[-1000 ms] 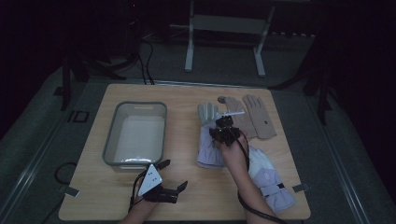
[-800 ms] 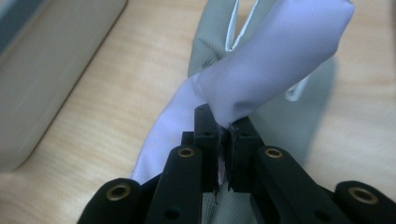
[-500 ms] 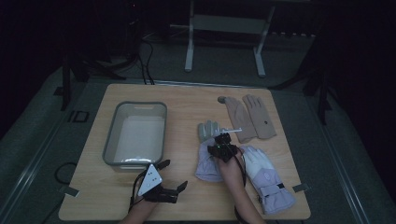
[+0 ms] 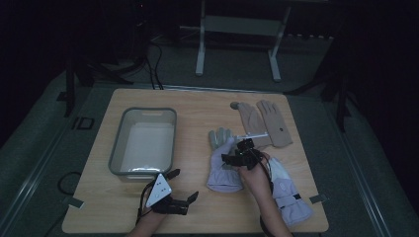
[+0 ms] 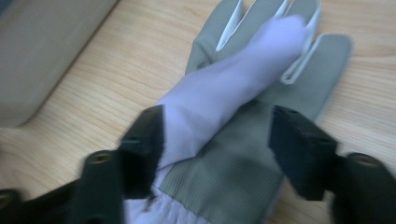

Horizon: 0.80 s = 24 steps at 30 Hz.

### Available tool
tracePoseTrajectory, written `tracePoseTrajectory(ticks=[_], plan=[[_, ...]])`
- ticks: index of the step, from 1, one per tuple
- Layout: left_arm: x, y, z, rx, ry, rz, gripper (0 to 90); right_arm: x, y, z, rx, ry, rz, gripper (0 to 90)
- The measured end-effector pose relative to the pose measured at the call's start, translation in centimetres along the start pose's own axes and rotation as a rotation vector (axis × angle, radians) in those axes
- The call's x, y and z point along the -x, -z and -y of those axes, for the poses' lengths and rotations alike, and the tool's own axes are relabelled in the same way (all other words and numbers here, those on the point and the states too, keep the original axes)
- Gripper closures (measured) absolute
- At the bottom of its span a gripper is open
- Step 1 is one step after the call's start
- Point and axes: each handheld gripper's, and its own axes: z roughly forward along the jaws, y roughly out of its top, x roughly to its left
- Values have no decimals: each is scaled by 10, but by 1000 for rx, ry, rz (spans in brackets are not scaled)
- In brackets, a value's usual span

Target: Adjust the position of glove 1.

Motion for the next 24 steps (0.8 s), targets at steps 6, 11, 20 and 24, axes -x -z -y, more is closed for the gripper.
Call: tracePoseTrajectory(ticks=[6, 11, 20, 24], plan=[[0, 0, 0, 0, 0, 0, 28, 8, 28, -3, 31, 27, -32, 179], [0, 0, 0, 0, 1, -2, 28, 23, 49, 0, 34, 50, -6, 188], [0, 0, 0, 1, 1, 2, 28, 50, 81, 18, 35, 40, 36, 119], [0, 0, 0, 2, 1, 2, 28, 63, 87, 31, 36, 16, 27, 118]])
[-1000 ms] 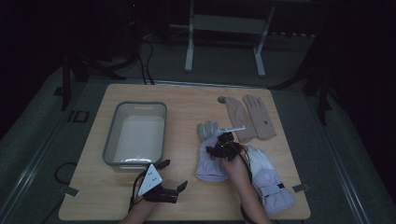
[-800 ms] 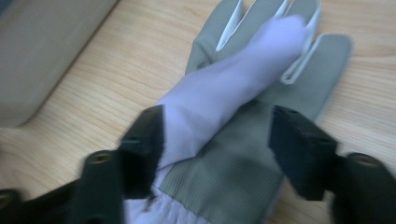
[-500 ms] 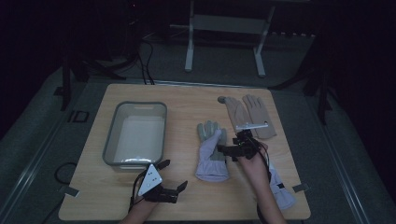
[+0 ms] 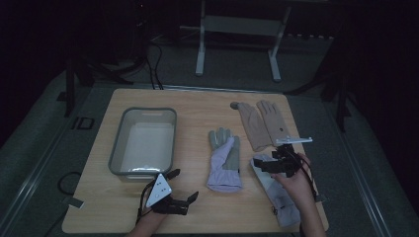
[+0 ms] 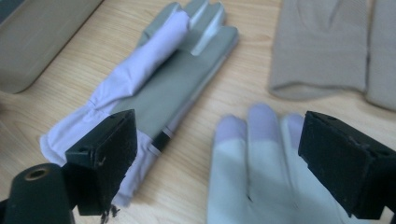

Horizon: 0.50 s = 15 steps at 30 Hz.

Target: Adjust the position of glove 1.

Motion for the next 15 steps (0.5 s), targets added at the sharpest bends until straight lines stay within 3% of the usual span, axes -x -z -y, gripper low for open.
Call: tracePoseTrajectory(ticks=[3, 6, 8, 12, 15], plan=[[0, 0, 0, 1, 0, 1, 28, 8, 5, 10, 10, -9, -20, 120], [0, 0, 0, 2, 1, 1, 28, 15, 12, 20, 4, 26, -29, 209], [0, 0, 0, 2, 0, 2, 28, 18, 16, 28, -4, 53, -19, 283], [0, 0, 0, 1, 1, 0, 28, 21, 22, 43, -35, 113, 21, 346], [0, 0, 0, -1, -1, 0, 28, 25, 29, 54, -45, 110, 13, 372]])
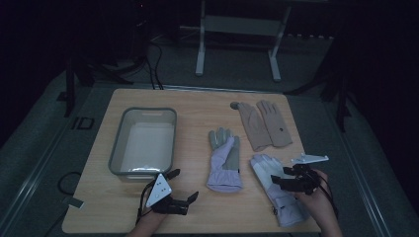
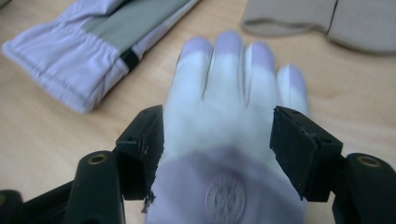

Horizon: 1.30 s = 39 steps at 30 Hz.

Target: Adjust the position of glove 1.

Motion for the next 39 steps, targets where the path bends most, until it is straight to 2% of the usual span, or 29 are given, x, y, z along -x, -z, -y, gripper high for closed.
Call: tracePoseTrajectory(ticks=[4, 9, 12, 14, 17, 19, 20, 21, 22, 25, 26, 29, 33, 36, 38, 39], plan=[[0, 0, 0, 0, 0, 0, 28, 0, 7, 13, -27, 14, -1, 373], [0, 0, 0, -1, 0, -2, 28, 3, 7, 23, -71, 44, 33, 376], [0, 0, 0, -1, 0, -2, 28, 8, -8, 33, -122, 42, 49, 370], [0, 0, 0, -1, 0, -2, 28, 11, -14, 36, -124, 24, 38, 371], [0, 0, 0, 0, 0, -1, 28, 11, -16, 39, -110, 19, 28, 417], [0, 0, 0, 0, 0, -1, 28, 13, -16, 41, -104, -5, -14, 537], [0, 0, 0, -1, 0, -2, 28, 13, -16, 41, -104, -5, -14, 537], [0, 0, 0, -1, 0, -2, 28, 12, -16, 42, -100, -24, -28, 604], [0, 0, 0, -1, 0, -2, 28, 11, -15, 42, -96, -26, -30, 612], [0, 0, 0, -1, 0, -3, 28, 8, -15, 43, -93, -44, -9, 621], [0, 0, 0, -1, 0, -2, 28, 6, -14, 43, -76, -96, 7, 629], [0, 0, 0, -1, 0, -3, 28, 3, -12, 44, -43, -137, 20, 657], [0, 0, 0, 1, 1, -3, 28, -2, -4, 42, -15, -158, 52, 721], [0, 0, 0, 1, 2, -3, 28, -3, 4, 39, 16, -200, 58, 741], [0, 0, 0, 2, 2, -3, 28, -5, 6, 38, 25, -200, 60, 743], [0, 0, 0, 1, 2, -3, 28, -7, 13, 33, 48, -214, 80, 751]])
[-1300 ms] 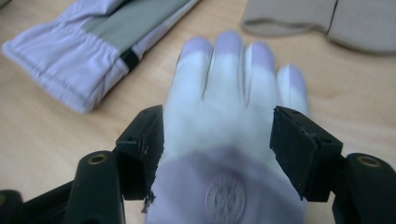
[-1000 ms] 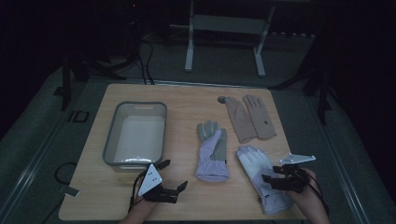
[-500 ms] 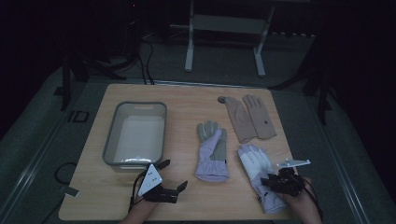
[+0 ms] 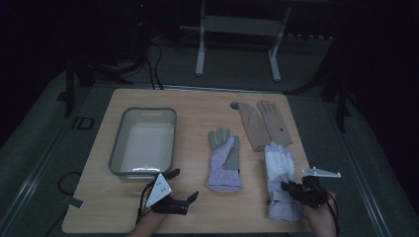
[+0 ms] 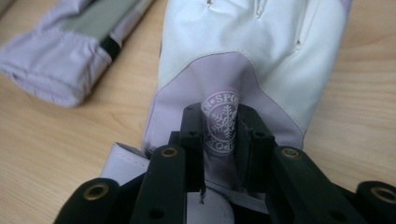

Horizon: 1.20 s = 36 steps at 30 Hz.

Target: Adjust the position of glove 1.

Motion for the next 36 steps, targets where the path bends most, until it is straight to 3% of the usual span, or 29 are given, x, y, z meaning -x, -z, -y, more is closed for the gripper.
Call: tracePoseTrajectory(ticks=[9, 13, 19, 22, 24, 25, 27, 30, 35, 36], plan=[[0, 0, 0, 0, 0, 1, 28, -15, 17, -29, 61, 8, 35, 756], [0, 0, 0, 0, -1, 2, 28, -25, 24, -52, 103, 1, 33, 757], [0, 0, 0, 1, 0, 3, 28, -40, 23, -72, 113, 9, 7, 757], [0, 0, 0, 2, 1, 3, 28, -57, 14, -87, 111, 32, -17, 757], [0, 0, 0, 2, 0, 4, 28, -60, 12, -90, 110, 34, -20, 757], [0, 0, 0, 4, 1, 4, 28, -69, 7, -97, 124, 32, -33, 757], [0, 0, 0, 4, 3, 4, 28, -73, 5, -100, 124, 29, -41, 757], [0, 0, 0, 4, 4, 5, 28, -90, -8, -110, 123, 9, -76, 757], [0, 0, 0, 1, 1, 5, 28, -103, -20, -115, 103, 12, -76, 757], [0, 0, 0, 0, -1, 5, 28, -112, -32, -116, 81, 12, -73, 757]])
